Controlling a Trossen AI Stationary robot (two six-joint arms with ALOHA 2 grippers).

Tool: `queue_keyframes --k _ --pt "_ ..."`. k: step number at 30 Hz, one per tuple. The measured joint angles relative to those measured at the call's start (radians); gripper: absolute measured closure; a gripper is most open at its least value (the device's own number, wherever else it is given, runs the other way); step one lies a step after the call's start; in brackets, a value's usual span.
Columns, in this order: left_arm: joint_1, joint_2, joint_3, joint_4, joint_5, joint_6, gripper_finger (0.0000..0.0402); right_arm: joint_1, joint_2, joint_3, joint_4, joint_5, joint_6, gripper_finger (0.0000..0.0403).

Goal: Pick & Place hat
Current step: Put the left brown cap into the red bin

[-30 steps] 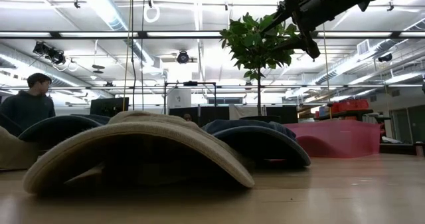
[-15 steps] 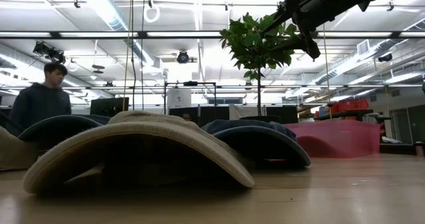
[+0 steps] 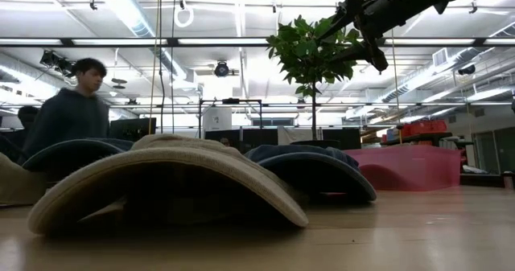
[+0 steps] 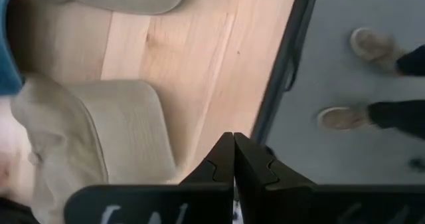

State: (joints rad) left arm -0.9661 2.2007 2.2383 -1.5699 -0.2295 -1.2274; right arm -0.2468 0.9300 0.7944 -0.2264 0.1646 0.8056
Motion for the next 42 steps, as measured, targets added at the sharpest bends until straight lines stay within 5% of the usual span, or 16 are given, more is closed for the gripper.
queue_keyframes --k 10,15,30,42 --pt "0.014 0.092 -0.001 -0.001 0.106 0.03 0.0396 0.0 0.0 0.0 -0.024 0.0 -0.003 0.0152" --pt "0.021 0.092 -0.002 -0.001 0.096 0.004 0.0364 0.0 0.013 0.0 -0.02 0.002 -0.003 0.0152" --pt "0.034 0.09 -0.058 -0.001 0.082 -0.007 0.0123 0.0 0.075 0.0 0.001 -0.079 -0.003 0.0152" --pt "0.061 0.09 -0.235 -0.003 0.115 0.084 0.0169 0.0 0.073 0.0 0.075 -0.096 -0.003 0.0152"
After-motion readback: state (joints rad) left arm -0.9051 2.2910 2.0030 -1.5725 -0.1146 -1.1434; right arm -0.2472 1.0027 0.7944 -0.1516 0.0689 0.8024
